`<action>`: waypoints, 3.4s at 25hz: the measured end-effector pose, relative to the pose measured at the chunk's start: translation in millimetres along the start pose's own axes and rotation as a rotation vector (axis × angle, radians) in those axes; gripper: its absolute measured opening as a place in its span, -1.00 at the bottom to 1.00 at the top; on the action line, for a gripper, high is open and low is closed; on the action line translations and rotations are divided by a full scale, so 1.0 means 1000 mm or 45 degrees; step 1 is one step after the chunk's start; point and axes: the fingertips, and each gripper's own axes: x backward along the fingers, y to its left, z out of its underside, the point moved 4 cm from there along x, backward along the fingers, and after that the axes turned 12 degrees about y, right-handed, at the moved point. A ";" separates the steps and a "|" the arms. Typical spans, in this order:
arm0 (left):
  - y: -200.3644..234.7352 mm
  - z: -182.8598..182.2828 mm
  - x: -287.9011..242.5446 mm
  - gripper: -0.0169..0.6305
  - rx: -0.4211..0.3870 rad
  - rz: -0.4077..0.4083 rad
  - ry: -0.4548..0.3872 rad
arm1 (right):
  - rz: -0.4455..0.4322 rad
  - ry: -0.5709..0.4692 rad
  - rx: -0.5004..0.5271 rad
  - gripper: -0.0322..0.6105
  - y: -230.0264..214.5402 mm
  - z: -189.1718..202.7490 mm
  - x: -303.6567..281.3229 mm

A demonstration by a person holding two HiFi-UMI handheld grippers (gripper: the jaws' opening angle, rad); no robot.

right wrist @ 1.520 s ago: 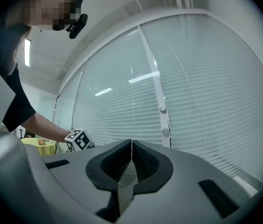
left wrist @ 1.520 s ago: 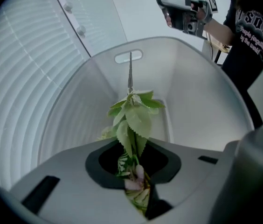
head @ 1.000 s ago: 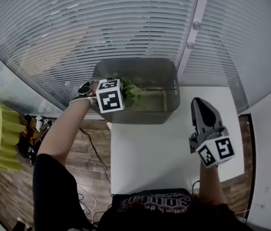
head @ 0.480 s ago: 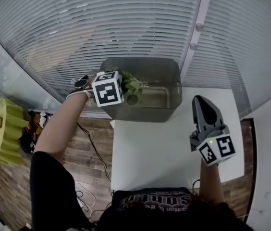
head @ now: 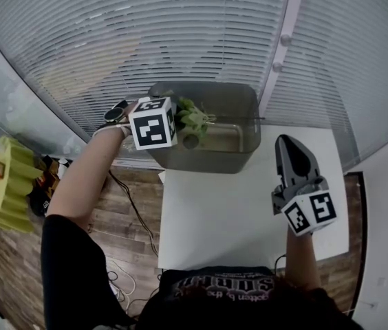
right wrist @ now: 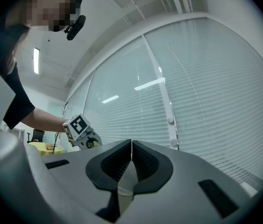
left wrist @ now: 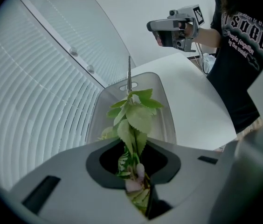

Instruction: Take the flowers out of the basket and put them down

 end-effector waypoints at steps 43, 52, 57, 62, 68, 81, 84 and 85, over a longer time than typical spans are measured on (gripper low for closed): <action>-0.092 -0.076 0.063 -0.68 0.130 0.007 0.018 | -0.152 -0.039 -0.002 -0.81 -0.027 -0.001 0.096; -0.146 -0.087 0.041 -0.68 0.158 0.043 0.073 | -0.199 -0.038 0.015 -0.81 -0.030 0.002 0.122; -0.178 -0.092 0.025 -0.68 0.180 0.095 0.078 | -0.199 -0.027 0.021 -0.81 -0.029 0.008 0.137; -0.196 -0.096 0.003 -0.68 0.173 0.115 0.114 | -0.188 -0.016 0.017 -0.81 -0.036 0.011 0.144; -0.233 -0.101 -0.031 -0.68 0.241 0.187 0.106 | -0.186 -0.004 0.012 -0.81 -0.039 0.012 0.148; -0.284 -0.111 -0.092 -0.66 0.241 0.270 0.140 | -0.206 0.024 0.006 -0.81 -0.045 0.025 0.137; -0.292 -0.112 -0.101 -0.66 0.230 0.279 0.153 | -0.201 0.026 0.004 -0.81 -0.046 0.026 0.137; -0.295 -0.111 -0.103 -0.66 0.227 0.282 0.157 | -0.200 0.026 0.003 -0.81 -0.046 0.026 0.138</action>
